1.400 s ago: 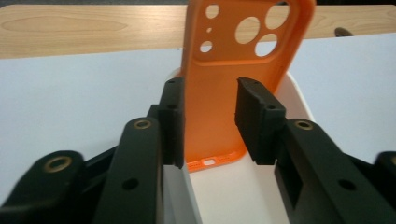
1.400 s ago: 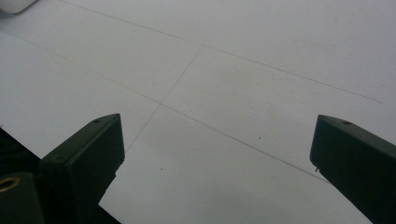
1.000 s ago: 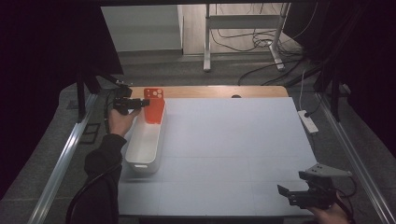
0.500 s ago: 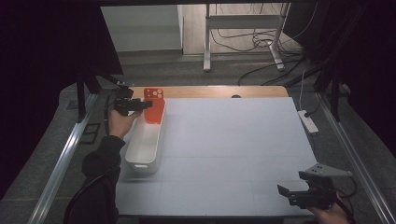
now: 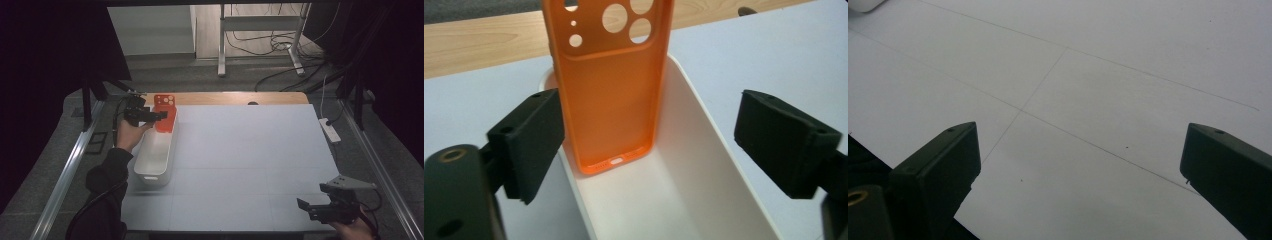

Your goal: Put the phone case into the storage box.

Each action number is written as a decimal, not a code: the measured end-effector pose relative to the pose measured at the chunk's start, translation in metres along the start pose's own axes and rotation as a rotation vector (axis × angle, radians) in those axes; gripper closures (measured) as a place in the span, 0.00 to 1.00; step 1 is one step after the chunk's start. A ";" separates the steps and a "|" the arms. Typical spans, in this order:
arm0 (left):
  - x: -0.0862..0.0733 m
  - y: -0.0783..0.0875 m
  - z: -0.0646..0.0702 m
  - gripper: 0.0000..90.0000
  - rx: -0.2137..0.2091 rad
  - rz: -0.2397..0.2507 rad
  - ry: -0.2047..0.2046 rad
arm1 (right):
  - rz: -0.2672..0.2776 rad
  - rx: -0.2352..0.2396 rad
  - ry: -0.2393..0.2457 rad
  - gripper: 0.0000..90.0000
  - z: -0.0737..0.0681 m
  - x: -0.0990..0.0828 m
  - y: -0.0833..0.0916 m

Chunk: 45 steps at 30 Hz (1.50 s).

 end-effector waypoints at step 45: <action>-0.023 0.017 0.038 0.04 0.024 0.019 -0.142 | -0.002 -0.001 0.001 0.01 -0.001 0.000 0.000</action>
Point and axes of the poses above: each handheld gripper's, and its own axes: y roughly backward along the jaws, x roughly out of its top, z roughly to its right, the point moved 7 cm from there along -y, roughly forward along the jaws, and after that the axes turned 15 degrees about -z, right-handed, at the moved point
